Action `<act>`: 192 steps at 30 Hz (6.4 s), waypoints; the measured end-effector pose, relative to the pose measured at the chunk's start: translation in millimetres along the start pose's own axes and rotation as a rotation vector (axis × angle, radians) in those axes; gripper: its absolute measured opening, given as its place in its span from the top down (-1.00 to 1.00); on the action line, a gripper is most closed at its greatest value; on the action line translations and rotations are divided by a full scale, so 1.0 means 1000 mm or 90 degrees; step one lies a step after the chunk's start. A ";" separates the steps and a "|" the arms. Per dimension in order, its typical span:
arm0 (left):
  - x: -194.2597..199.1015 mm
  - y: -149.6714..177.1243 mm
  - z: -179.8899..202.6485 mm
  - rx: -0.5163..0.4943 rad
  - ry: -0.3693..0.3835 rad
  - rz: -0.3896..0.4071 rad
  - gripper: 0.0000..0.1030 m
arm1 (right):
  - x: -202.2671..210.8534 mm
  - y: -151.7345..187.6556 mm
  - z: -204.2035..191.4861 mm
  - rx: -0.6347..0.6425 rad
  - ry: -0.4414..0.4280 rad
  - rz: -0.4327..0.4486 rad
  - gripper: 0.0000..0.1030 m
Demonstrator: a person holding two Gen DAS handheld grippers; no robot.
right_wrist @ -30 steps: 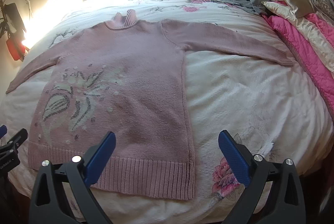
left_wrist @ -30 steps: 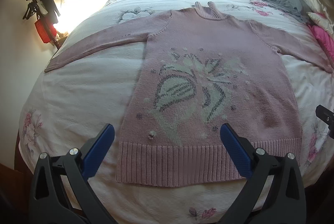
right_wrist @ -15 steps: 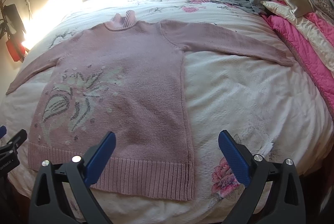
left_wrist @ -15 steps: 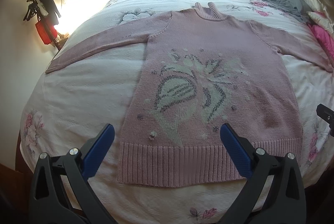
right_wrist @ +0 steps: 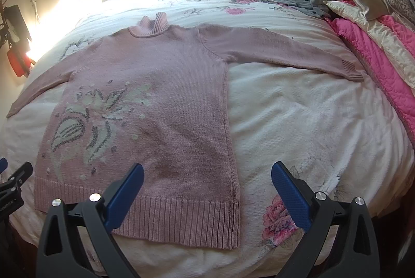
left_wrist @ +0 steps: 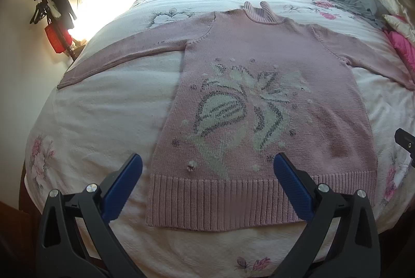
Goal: Fold small clothes
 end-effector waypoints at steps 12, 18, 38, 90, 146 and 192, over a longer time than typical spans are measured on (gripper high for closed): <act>-0.011 -0.001 0.007 -0.009 0.006 0.001 -0.94 | -0.011 -0.002 0.005 -0.002 0.000 -0.005 -0.92; -0.042 -0.023 0.040 -0.047 0.039 0.009 -0.94 | -0.036 -0.025 0.040 -0.033 -0.025 0.000 -0.92; -0.142 -0.202 0.274 -0.054 0.143 0.030 -0.94 | -0.189 -0.156 0.423 -0.311 0.170 -0.088 -0.92; -0.196 -0.198 0.348 -0.028 0.292 -0.099 -0.94 | -0.204 -0.156 0.198 -0.050 -0.191 -0.010 0.38; -0.230 -0.248 0.103 0.205 0.237 0.005 0.83 | -0.166 -0.121 0.160 -0.075 -0.219 0.001 0.23; -0.259 -0.227 -0.011 0.262 0.241 -0.024 -0.32 | -0.230 -0.165 -0.006 0.029 -0.193 -0.127 0.02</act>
Point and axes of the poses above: each gripper's, at about its wrist camera, not at the fingertips, and x roughly against the way its jaws point, z to its right, y to its underside, the point moved 8 cm from there along -x, roughly the way its jaws point, and after that the axes turned 3 degrees about z, right-handed, at the moved point
